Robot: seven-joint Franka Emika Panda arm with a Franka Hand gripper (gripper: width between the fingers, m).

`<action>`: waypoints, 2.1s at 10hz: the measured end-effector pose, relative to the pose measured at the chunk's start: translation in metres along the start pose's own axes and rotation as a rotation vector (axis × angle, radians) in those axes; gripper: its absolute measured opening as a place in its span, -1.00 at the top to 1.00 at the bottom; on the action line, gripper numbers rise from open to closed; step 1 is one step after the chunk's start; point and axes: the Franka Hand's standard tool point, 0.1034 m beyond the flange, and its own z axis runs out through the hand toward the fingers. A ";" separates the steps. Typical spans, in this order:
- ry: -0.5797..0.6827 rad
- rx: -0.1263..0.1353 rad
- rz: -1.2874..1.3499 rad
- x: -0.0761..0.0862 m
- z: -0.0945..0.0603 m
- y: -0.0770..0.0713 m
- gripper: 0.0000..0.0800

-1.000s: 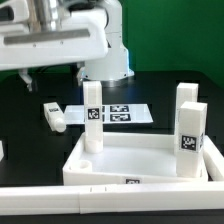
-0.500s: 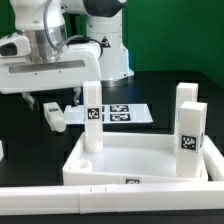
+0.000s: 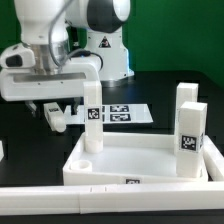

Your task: Assemble desk

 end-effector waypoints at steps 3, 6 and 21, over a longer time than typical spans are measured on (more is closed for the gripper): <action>-0.005 0.004 -0.018 0.000 0.000 0.000 -0.03; -0.011 -0.003 -0.216 0.000 0.000 0.002 0.29; -0.018 -0.025 -1.824 0.017 -0.022 0.010 0.29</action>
Offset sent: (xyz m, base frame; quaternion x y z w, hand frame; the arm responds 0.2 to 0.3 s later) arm 0.0000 0.0000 0.0000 0.0000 0.0000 -0.1296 0.9916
